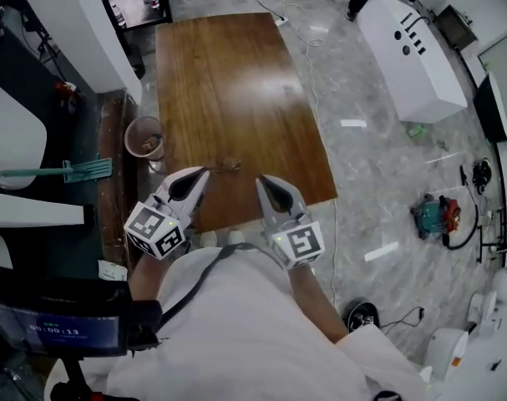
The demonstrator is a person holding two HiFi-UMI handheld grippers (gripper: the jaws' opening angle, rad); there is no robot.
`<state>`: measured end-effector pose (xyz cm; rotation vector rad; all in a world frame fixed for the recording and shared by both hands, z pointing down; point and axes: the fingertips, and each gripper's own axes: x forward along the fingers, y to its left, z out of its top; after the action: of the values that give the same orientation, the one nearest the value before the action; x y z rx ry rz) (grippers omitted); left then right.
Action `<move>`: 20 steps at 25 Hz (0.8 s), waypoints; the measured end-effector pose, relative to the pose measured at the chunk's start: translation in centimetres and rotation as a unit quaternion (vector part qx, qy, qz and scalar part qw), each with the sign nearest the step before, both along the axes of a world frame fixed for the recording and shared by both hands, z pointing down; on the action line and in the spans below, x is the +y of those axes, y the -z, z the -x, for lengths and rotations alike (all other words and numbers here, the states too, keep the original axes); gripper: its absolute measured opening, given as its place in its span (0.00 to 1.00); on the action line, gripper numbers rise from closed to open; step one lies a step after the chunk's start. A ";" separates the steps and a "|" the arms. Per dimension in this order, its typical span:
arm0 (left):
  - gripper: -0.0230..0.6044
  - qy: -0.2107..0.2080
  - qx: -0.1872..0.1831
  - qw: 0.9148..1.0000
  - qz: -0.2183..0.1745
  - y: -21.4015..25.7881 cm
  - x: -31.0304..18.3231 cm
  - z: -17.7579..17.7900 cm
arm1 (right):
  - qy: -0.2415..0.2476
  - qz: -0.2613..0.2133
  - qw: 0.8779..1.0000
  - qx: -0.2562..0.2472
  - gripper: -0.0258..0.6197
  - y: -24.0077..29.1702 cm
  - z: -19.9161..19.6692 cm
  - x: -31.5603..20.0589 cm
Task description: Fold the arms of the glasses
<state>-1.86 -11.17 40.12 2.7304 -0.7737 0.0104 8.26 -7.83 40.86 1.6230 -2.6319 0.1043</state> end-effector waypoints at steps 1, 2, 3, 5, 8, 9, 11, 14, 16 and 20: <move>0.04 0.004 0.002 1.000 -0.002 0.3 -0.1 0.2 | -0.002 -0.006 1.000 -0.003 0.05 0.4 -0.2 -0.1; 0.04 0.009 0.004 1.000 -0.004 0.4 -0.3 0.5 | -0.004 -0.009 1.000 -0.006 0.05 0.7 -0.2 -0.2; 0.04 0.013 0.005 1.000 -0.004 0.5 -0.4 0.7 | -0.005 -0.011 1.000 -0.008 0.05 0.9 -0.3 -0.3; 0.04 0.019 0.005 1.000 -0.005 0.5 -0.6 1.1 | -0.005 -0.011 1.000 -0.010 0.05 1.0 -0.2 -0.6; 0.04 0.025 0.006 1.000 -0.004 0.4 -0.5 1.4 | 0.000 -0.007 1.000 -0.010 0.05 0.9 0.0 -0.9; 0.04 0.026 0.006 1.000 -0.004 0.3 -0.4 1.4 | 0.002 -0.007 1.000 -0.010 0.05 0.8 0.1 -1.0; 0.04 0.029 0.006 1.000 -0.002 0.3 -0.3 1.5 | 0.007 -0.005 1.000 -0.012 0.05 0.7 0.3 -1.0; 0.04 0.031 0.005 0.999 0.000 0.2 -0.2 1.5 | 0.007 -0.002 1.000 -0.018 0.05 0.4 0.2 -1.2; 0.04 0.032 0.004 0.999 -0.001 0.3 -0.3 1.5 | 0.006 -0.001 1.000 -0.019 0.05 0.4 0.0 -1.4; 0.04 0.037 0.003 0.999 0.002 0.3 -0.5 1.6 | 0.008 0.006 1.000 -0.014 0.05 0.2 -0.2 -1.6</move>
<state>-3.43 -11.68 39.86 2.6946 -0.8709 -0.0134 8.42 -9.46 40.70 1.6092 -2.6592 0.1440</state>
